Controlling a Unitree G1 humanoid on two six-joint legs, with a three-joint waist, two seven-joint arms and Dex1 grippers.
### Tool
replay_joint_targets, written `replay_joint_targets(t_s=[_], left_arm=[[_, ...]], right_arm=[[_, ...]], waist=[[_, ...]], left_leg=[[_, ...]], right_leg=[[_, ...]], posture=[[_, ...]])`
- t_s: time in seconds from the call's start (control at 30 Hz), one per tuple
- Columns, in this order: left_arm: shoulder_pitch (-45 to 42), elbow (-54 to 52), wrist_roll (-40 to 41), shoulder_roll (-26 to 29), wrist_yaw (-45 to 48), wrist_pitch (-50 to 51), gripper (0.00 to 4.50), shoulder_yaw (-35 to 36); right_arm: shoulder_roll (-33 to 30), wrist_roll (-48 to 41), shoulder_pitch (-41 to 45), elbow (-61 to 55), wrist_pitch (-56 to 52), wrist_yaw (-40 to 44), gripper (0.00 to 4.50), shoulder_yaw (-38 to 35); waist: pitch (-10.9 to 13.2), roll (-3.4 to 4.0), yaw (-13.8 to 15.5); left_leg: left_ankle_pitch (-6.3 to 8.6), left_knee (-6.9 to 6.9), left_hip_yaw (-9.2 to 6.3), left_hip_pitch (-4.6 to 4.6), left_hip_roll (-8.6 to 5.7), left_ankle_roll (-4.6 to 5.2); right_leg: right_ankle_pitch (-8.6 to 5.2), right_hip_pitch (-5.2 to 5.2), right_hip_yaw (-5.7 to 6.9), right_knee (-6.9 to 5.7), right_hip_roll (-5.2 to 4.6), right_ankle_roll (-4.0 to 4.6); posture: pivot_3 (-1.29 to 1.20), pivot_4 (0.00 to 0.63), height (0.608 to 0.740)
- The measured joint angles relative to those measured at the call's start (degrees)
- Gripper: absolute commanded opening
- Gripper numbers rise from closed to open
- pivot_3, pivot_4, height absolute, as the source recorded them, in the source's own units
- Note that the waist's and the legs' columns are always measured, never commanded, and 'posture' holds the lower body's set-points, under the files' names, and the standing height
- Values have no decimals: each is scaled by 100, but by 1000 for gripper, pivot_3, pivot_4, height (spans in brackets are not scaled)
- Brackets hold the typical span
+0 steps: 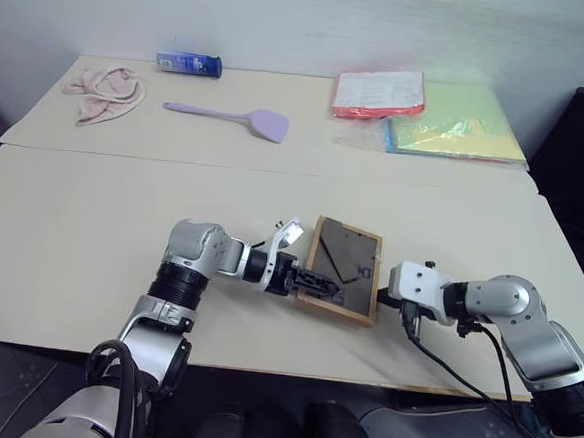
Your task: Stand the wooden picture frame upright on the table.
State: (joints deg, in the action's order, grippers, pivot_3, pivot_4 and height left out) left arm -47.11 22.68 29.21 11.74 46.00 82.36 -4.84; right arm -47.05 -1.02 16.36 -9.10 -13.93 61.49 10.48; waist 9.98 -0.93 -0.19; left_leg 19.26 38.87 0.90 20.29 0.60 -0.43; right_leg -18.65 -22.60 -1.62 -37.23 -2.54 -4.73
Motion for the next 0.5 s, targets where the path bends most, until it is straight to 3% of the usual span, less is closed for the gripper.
replay_joint_targets(t_s=[0.13, 0.3, 0.4, 0.5], left_arm=[[-11, 12, 239, 86, 226, 7, 1339, 37], [-54, -26, 363, 362, 263, -80, 1297, 210], [-68, -119, 405, 534, 275, -205, 1297, 418], [-89, -253, 497, 658, 407, -475, 1297, 548]], right_arm=[[23, -75, -147, -104, -18, -113, 0, -79], [23, -593, -639, -703, -644, -256, 0, -603], [-29, -1331, -779, -1275, -1485, -261, 597, -1279], [-276, -2430, -704, -1926, -2600, -239, 1571, -2134]], waist=[[4, -3, -3], [21, 3, -20], [25, 8, -4], [32, 8, 9]], left_leg=[[-1, -7, -4, 6, 3, -5], [-5, -16, -4, 15, 4, -12], [-7, -23, -7, 16, 4, -13], [-6, -31, -17, 21, 4, -13]], right_leg=[[0, -5, 4, 7, 1, 0], [0, -20, 3, 3, 2, 0], [0, -21, 4, 5, 1, 0], [0, -19, 13, 20, 0, 0]], posture=[[0, 150, 740], [0, 150, 740], [0, 150, 740], [0, 150, 740]])
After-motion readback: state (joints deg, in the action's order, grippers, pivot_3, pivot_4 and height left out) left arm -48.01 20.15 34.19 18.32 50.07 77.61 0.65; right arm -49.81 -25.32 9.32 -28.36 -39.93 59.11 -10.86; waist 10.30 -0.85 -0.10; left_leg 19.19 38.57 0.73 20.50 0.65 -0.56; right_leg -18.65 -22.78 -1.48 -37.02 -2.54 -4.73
